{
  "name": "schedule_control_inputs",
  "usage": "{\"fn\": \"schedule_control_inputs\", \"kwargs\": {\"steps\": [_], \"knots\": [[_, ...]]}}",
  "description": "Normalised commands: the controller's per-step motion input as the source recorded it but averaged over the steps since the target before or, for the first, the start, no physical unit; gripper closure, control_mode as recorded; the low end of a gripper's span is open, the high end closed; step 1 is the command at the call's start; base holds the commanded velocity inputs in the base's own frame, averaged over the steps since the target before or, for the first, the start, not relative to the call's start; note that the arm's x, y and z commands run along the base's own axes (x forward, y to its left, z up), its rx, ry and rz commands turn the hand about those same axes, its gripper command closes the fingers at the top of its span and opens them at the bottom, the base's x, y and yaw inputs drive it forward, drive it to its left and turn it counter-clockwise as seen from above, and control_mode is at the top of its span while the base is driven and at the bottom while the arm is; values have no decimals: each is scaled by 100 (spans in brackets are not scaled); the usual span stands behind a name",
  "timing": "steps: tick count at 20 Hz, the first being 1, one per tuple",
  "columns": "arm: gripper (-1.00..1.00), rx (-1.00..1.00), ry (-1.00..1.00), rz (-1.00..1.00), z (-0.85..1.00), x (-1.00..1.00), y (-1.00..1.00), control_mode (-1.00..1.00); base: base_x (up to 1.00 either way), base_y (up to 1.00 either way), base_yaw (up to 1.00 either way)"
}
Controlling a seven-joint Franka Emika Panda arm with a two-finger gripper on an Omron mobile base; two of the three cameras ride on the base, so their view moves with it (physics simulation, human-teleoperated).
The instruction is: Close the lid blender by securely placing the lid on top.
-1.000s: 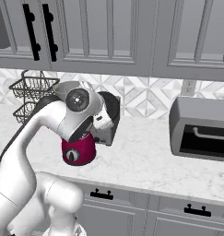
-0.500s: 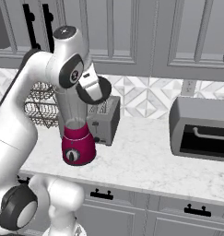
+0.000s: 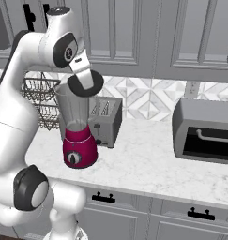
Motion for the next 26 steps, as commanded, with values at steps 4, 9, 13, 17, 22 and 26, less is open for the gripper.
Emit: {"fn": "schedule_control_inputs", "kwargs": {"steps": [4, 9, 13, 17, 22, 26], "knots": [[100, 2, -5, 0, -2, 12, 56, -100, 0, 0, 0], [100, 0, -2, 0, 0, 22, 41, -100, 0, 0, 0], [100, 0, 0, 0, 0, 31, 31, -100, 0, 0, 0], [100, 0, 0, 0, -4, 34, 32, -100, 0, 0, 0], [100, 0, 1, 0, -13, 35, 19, -100, 0, 0, 0], [100, 0, 3, 0, -23, 27, 1, -100, 0, 0, 0]]}}
